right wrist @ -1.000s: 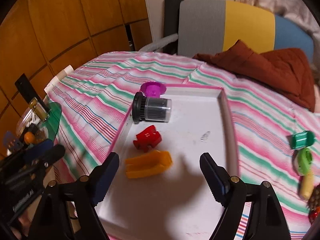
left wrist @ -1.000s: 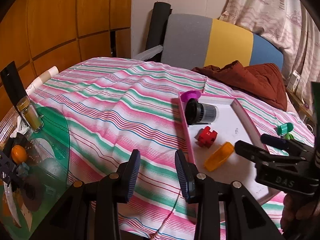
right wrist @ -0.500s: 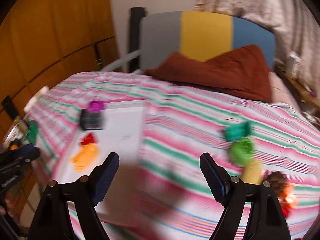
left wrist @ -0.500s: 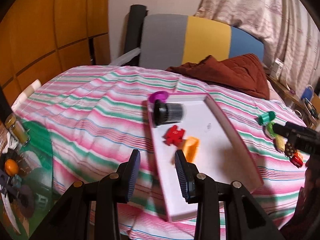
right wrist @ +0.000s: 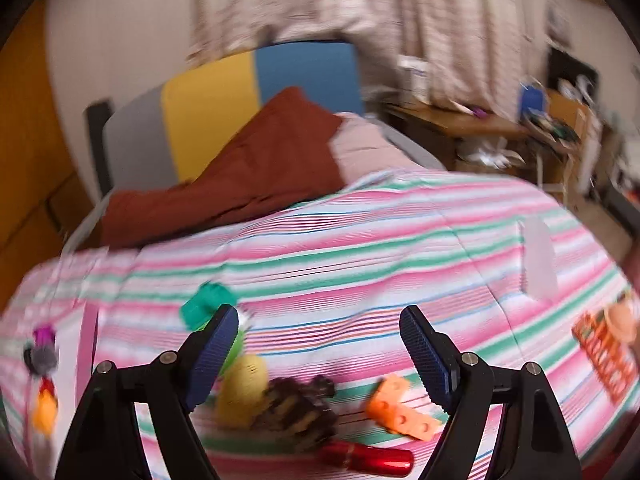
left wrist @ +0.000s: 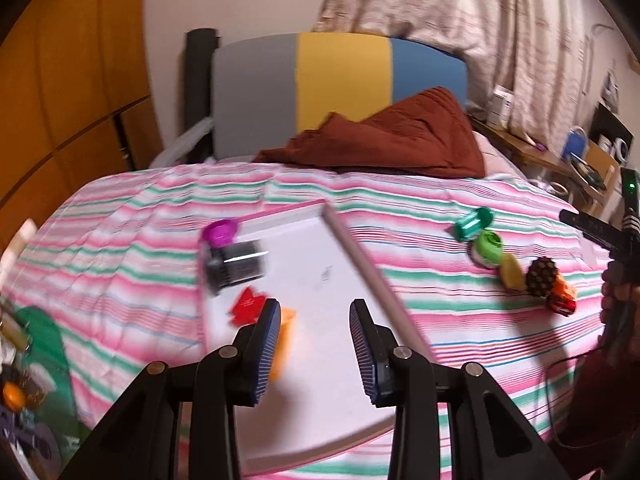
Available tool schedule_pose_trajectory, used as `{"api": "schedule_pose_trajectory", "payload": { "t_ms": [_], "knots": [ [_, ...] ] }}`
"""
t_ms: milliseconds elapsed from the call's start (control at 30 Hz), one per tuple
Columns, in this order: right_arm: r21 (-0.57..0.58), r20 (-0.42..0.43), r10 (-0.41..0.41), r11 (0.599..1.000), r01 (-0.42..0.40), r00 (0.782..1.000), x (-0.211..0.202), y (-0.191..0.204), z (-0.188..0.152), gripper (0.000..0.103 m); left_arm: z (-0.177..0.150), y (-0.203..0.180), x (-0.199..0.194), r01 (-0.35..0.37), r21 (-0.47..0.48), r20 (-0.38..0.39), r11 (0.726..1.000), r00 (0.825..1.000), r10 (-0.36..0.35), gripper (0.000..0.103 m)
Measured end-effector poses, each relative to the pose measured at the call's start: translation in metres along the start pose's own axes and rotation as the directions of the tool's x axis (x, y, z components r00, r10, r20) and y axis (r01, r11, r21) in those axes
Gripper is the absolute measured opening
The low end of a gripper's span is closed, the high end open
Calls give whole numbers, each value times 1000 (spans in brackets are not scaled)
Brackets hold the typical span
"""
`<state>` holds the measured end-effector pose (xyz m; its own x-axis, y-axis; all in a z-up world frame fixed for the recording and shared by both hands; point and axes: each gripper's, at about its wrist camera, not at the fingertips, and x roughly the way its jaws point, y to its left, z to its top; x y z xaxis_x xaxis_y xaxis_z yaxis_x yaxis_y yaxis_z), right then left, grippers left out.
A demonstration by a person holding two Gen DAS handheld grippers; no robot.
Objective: Organize rigid objects
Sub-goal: 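Reach the left gripper to the teal spool and grasp it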
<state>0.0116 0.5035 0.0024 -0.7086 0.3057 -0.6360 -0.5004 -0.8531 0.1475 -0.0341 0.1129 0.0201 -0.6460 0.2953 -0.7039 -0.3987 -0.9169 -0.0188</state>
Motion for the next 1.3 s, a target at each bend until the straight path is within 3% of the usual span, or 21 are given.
{"api": "schedule_pose_trajectory", "payload": {
  "t_ms": [100,400,600,867,1000,1100,1300],
  "knots": [
    [112,4,34,993,-34,999,-2,-20,5,84,10,-21,14,44,12,-35,999,998,-43,36],
    [156,0,110,982,-109,994,-5,-25,7,86,49,-93,67,184,135,-110,974,979,-170,36],
    [192,13,130,973,-130,991,-9,-29,5,87,74,-127,118,277,187,-201,942,950,-240,36],
    [223,-9,165,962,-159,986,-6,-31,3,87,94,-159,161,324,316,-233,892,938,-258,34],
    [218,-15,176,961,-169,984,-5,-30,3,87,101,-175,179,347,391,-243,852,932,-268,34],
    [228,-17,185,958,-177,983,-5,-31,3,88,106,-182,191,352,405,-254,844,930,-266,34],
    [254,-24,195,950,-183,980,-3,-35,3,89,112,-197,219,440,378,-339,814,885,-321,34]
  ]
}}
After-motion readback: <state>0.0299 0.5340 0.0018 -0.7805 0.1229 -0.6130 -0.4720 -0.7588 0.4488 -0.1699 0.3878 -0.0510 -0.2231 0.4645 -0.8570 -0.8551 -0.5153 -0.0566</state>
